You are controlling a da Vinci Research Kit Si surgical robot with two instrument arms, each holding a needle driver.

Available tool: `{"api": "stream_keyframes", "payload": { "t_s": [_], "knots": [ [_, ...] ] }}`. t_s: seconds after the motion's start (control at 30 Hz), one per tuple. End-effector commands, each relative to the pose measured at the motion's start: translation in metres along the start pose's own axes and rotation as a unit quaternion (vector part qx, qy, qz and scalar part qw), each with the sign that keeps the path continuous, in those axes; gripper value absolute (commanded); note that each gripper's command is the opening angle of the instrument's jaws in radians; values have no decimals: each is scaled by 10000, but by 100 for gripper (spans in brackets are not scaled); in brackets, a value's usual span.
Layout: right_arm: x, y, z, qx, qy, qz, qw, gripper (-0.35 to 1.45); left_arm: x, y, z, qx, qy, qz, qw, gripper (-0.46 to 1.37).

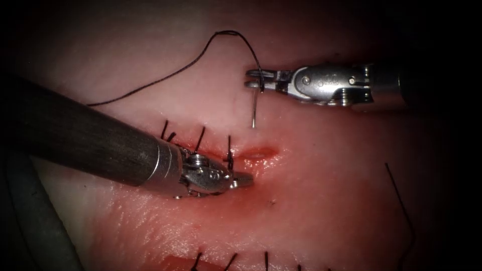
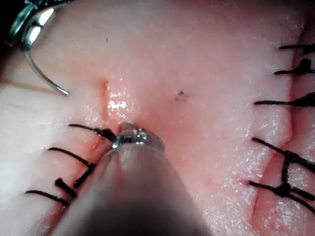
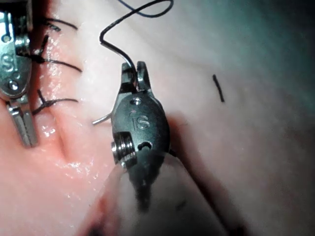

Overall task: Wound Closure
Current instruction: Use the right gripper to throw the needle through the top of the wound

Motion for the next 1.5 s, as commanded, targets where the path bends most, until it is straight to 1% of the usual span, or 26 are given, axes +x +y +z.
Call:
{"api": "stream_keyframes", "payload": {
  "t_s": [0.03, 0.13, 0.27, 0.4, 0.47, 0.5, 0.63, 0.7, 0.77, 0.87, 1.0, 1.17, 1.2, 1.33, 1.37, 1.5],
  "knots": [
    [-1, -3, 1, 69, -71, 147, 9998, -35, 0, 0, 0, -38, -2, -3, 10000, -35],
    [-6, -5, 3, 197, -202, 412, 9987, -35, 1, 0, 0, -39, -2, -3, 10000, -35],
    [-14, -9, 6, 408, -326, 867, 9949, -35, 1, 0, 0, -39, -2, -2, 10000, -35],
    [-17, -12, 7, 624, -456, 1270, 9889, -35, 1, 0, 0, -40, -1, -2, 10000, -35],
    [-18, -13, 7, 680, -528, 1357, 9870, -35, 1, 0, 0, -40, -1, -2, 10000, -35],
    [-20, -15, 7, 733, -605, 1468, 9846, -35, 1, 0, 0, -40, -1, -2, 10000, -35],
    [-30, -22, 9, 825, -809, 1760, 9776, -35, 0, 0, -1, -43, -1, 0, 10000, -35],
    [-35, -25, 10, 857, -851, 1887, 9746, -35, 0, 0, -1, -44, -1, 1, 10000, -35],
    [-38, -29, 10, 866, -923, 2026, 9711, -35, 0, 0, -1, -45, 0, 2, 10000, -35],
    [-38, -30, 8, 853, -1005, 2157, 9675, -35, 0, 0, -1, -46, 0, 3, 10000, -35],
    [-38, -31, 7, 863, -1091, 2461, 9592, -35, 0, 0, -2, -46, 0, 3, 10000, -35],
    [-45, -34, 8, 1077, -1254, 2867, 9437, -35, 0, 0, -2, -46, 0, 3, 10000, -35],
    [-46, -34, 9, 1133, -1266, 2983, 9392, -35, 0, 0, -2, -46, 0, 3, 10000, -35],
    [-48, -36, 10, 1226, -1306, 3151, 9320, -35, 0, 0, -2, -47, 0, 4, 10000, -35],
    [-48, -37, 10, 1251, -1338, 3238, 9282, -35, 0, 0, -2, -47, 0, 4, 10000, -35],
    [-51, -42, 10, 1306, -1419, 3444, 9188, -35, 0, 0, -2, -47, 1, 4, 10000, -35]
  ]
}}
